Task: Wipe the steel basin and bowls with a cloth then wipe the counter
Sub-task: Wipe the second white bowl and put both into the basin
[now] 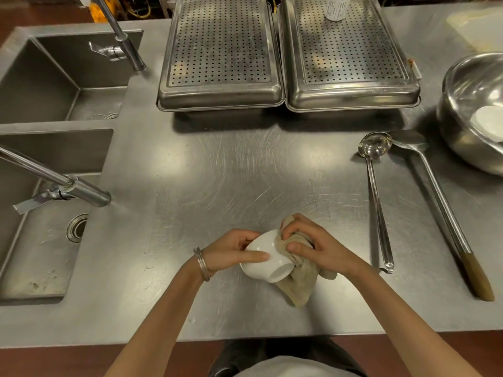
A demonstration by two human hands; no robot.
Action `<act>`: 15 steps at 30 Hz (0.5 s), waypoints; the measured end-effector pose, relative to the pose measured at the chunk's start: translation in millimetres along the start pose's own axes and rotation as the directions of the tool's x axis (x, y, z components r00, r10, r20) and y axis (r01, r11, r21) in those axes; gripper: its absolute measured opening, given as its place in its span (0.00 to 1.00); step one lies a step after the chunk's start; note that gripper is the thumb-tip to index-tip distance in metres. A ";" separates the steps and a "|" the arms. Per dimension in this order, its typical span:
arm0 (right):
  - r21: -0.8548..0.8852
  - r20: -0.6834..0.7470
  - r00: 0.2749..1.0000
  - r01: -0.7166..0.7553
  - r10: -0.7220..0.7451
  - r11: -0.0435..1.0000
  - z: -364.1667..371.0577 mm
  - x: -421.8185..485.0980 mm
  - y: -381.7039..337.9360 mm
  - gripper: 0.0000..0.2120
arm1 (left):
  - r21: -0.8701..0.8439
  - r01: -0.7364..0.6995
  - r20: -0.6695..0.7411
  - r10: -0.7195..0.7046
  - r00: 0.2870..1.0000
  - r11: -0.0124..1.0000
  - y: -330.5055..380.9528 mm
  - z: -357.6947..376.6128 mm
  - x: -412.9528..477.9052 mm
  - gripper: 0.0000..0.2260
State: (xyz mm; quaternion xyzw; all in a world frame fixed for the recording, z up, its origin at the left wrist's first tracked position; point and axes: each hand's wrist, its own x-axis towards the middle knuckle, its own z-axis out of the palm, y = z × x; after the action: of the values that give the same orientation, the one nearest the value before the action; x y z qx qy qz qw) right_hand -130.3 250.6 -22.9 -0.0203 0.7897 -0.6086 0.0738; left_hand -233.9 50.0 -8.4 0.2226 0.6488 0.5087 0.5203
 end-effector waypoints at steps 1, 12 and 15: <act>-0.038 0.009 1.000 0.003 -0.003 0.999 1.6 1.4 -0.8 0.06 | 0.042 0.003 -0.003 -0.003 1.000 0.999 3.1 0.3 2.8 0.14; -0.008 -0.508 0.862 -0.017 0.011 1.000 19.2 -9.1 -12.4 0.16 | -0.240 -0.178 -0.299 0.102 0.949 0.954 -9.2 29.4 -8.1 0.20; -0.144 -0.450 0.893 -0.065 -0.007 0.987 23.9 -13.5 -19.0 0.21 | -0.273 -0.192 -0.303 0.105 0.947 0.943 -3.2 31.8 -5.3 0.22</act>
State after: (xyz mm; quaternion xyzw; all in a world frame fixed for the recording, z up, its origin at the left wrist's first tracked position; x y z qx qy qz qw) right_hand -114.7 224.4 -9.3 0.1270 0.8305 -0.5324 -0.1035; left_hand -202.6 58.1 -7.0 0.1147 0.6135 0.6657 0.4091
